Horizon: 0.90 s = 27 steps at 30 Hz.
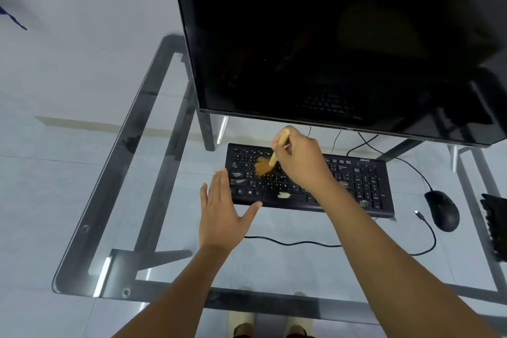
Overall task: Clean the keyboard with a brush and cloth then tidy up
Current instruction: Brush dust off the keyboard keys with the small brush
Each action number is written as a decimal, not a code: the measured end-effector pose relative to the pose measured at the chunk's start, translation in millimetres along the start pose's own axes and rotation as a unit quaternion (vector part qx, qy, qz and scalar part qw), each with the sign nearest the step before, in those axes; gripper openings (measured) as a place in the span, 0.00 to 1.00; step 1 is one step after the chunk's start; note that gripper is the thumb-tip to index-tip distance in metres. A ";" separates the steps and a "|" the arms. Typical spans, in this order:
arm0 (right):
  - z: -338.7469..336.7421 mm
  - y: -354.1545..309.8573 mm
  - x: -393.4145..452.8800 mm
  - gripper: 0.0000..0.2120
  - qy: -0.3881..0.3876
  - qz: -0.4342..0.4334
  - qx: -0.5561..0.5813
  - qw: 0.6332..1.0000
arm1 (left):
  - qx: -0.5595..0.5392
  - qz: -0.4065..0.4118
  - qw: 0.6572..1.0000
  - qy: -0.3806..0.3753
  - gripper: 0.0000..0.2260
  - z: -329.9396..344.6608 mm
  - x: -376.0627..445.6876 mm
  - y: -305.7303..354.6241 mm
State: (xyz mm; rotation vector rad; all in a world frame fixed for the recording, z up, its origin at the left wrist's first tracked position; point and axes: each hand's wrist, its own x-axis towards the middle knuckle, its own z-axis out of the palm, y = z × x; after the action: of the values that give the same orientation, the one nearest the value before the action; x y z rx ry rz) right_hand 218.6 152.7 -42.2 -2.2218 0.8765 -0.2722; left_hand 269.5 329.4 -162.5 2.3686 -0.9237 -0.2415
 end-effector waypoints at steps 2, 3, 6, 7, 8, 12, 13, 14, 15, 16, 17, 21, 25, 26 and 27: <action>0.6 -1.9 3.9 0.03 0.077 -0.012 0.012 0.997 | 0.002 0.005 1.000 -0.002 0.43 0.6 -0.1 0.3; 0.6 -3.4 5.8 0.03 0.087 -0.012 0.049 0.995 | 0.004 0.007 1.000 0.000 0.43 0.9 0.5 0.9; 6.4 -10.6 7.9 0.03 -0.011 0.007 0.086 0.996 | 0.009 0.003 1.000 -0.003 0.43 0.8 1.1 -0.3; 8.9 -8.3 7.3 0.03 -0.029 -0.001 0.057 0.998 | 0.009 0.002 1.000 -0.003 0.43 0.9 0.5 -0.9; 9.3 -5.9 7.0 0.03 -0.013 -0.008 0.033 0.999 | 0.007 0.001 1.000 -0.002 0.43 0.9 0.1 -1.2; -3.5 9.0 8.0 0.04 0.085 0.038 0.099 0.991 | 0.003 0.007 1.000 0.004 0.43 1.5 2.2 -0.1; -5.0 10.1 6.7 0.04 0.045 0.059 0.131 0.989 | 0.007 0.007 1.000 0.003 0.43 1.6 2.4 -0.4; -4.9 12.0 4.6 0.03 0.003 0.066 0.129 0.989 | 0.011 0.005 1.000 0.000 0.44 1.5 1.9 -1.0; -4.6 15.2 2.5 0.03 -0.009 0.058 0.096 0.994 | 0.012 0.003 1.000 -0.002 0.44 1.2 1.2 -1.1; -4.8 18.0 0.8 0.02 0.010 0.041 0.062 0.997 | 0.011 0.002 1.000 -0.003 0.44 0.8 0.4 -0.7; -6.4 20.2 0.1 0.02 0.054 0.026 0.039 0.997 | 0.009 0.001 1.000 -0.005 0.44 0.3 0.0 0.1; -14.2 23.3 -3.4 0.04 0.059 0.036 0.102 0.992 | 0.005 0.003 1.000 -0.003 0.44 -0.9 1.0 1.1; -14.4 28.8 -14.0 0.05 0.054 0.001 0.040 0.998 | -0.003 0.003 1.000 0.000 0.43 -1.7 0.4 -1.7; -19.4 29.7 -15.3 0.05 0.098 -0.011 0.041 0.994 | -0.008 0.005 1.000 0.003 0.42 -1.6 0.7 -0.4; -24.2 32.4 -15.8 0.05 0.116 -0.007 0.060 0.991 | -0.014 0.006 1.000 0.006 0.42 -1.7 1.2 0.2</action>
State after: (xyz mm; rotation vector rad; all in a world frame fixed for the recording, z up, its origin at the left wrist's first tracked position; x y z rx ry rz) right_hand 180.0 133.4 -46.3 -2.1138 0.9406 -0.5835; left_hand 270.9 329.2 -160.9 2.3359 -0.9234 -0.2336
